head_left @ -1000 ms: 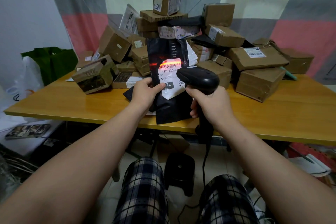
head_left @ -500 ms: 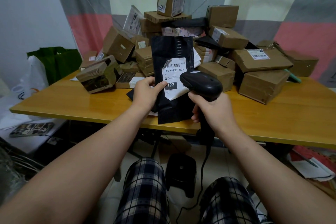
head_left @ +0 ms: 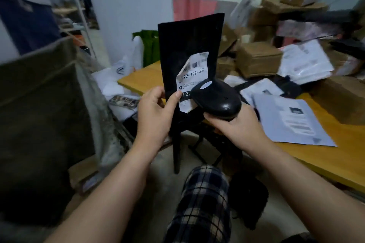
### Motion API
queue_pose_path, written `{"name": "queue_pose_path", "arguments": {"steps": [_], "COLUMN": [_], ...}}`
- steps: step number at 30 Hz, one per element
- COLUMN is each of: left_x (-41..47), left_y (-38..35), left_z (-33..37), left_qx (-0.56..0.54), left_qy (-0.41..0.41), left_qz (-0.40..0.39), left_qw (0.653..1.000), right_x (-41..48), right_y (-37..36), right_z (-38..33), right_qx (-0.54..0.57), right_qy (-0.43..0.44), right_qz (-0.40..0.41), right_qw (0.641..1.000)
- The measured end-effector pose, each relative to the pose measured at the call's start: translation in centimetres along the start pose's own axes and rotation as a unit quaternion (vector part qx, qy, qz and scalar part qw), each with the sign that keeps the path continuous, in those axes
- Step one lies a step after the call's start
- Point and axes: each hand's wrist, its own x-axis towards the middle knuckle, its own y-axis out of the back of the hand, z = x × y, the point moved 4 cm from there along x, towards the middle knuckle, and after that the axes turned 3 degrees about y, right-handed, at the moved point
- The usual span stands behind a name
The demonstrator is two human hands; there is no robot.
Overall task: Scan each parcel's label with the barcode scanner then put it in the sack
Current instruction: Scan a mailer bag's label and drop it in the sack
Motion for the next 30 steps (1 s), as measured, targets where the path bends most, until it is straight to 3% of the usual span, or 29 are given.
{"name": "queue_pose_path", "arguments": {"steps": [4,9,12,22,27,30], "left_x": [-2.3,-5.8,-7.4,-9.2,-9.8,-9.5], "left_y": [8.5,17.9,21.2,25.7,26.1,25.3], "left_z": [-5.3,-11.0,-13.6,-24.1,-28.7,-29.5], "left_qx": [0.105,0.246,0.302,0.562,0.623,0.615], "left_qy": [0.052,0.127,0.144,0.22,0.302,0.321], "left_qz": [0.091,0.177,0.18,-0.019,-0.174,-0.196], "left_qw": [0.989,0.945,0.925,0.797,0.7,0.693], "right_x": [1.2,1.6,1.5,-1.3,-3.0,-3.0], "right_y": [-8.6,-18.4,-22.0,-31.6,-33.5,-33.5], "right_z": [0.1,1.4,2.2,5.7,7.0,7.8], "right_qx": [0.008,-0.039,-0.034,-0.042,-0.027,-0.014], "right_qy": [0.005,-0.014,-0.019,0.0,-0.048,-0.079], "right_qz": [-0.119,-0.263,-0.299,-0.329,-0.36,-0.326], "right_qw": [0.993,0.964,0.953,0.943,0.931,0.942]}}
